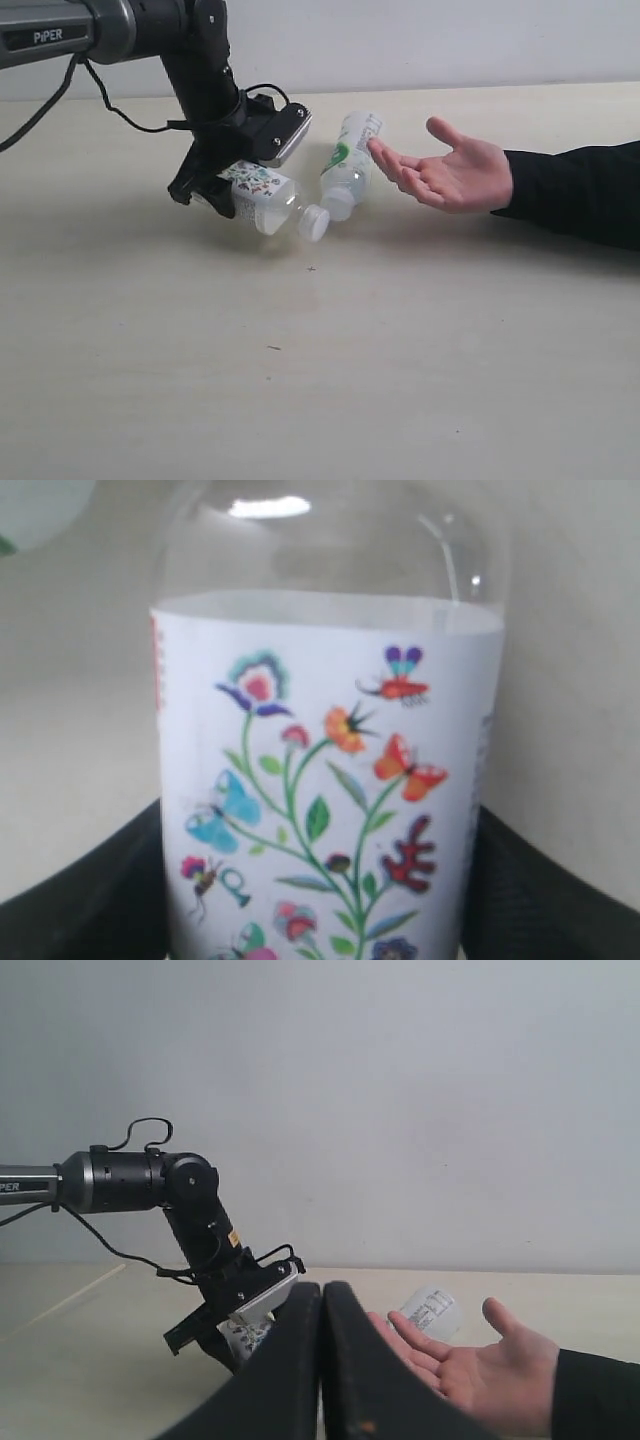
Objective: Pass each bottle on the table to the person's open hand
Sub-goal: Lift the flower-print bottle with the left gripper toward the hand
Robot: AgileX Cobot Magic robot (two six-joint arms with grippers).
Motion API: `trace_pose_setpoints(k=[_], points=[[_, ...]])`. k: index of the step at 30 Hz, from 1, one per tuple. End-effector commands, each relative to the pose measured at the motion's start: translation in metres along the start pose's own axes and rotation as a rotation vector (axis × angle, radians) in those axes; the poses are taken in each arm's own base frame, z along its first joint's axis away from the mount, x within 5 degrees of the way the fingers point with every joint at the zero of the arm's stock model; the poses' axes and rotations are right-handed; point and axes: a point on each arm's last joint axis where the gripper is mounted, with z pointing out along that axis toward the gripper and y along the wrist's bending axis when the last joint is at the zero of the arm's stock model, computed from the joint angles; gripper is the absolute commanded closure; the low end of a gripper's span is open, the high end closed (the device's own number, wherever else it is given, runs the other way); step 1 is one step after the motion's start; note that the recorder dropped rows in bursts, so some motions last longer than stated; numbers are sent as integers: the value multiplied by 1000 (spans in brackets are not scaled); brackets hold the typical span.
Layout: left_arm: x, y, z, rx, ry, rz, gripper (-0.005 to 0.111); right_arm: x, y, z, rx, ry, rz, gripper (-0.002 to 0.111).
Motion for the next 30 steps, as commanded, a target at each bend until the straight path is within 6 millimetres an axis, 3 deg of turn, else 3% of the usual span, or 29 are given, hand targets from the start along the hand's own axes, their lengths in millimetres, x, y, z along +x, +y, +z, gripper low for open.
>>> trace_pose_setpoints(k=[1, 11, 14, 18, 26, 30], points=[[-1, -1, -31, -41, 21, -45, 106, 1, 0, 0, -3, -4, -1, 108], [-5, -9, -73, -51, 15, -238, 107, 1, 0, 0, -3, -4, -1, 108], [-6, -9, -81, -70, -2, -491, 107, 1, 0, 0, -3, -4, -1, 108], [-8, -10, -90, -90, -24, -972, 107, 1, 0, 0, -3, -4, -1, 108], [-9, -12, -108, -119, -77, -1520, 107, 1, 0, 0, -4, -3, 1, 108], [-15, -14, -124, -133, -126, -1714, 107, 1, 0, 0, -4, -3, 1, 108]])
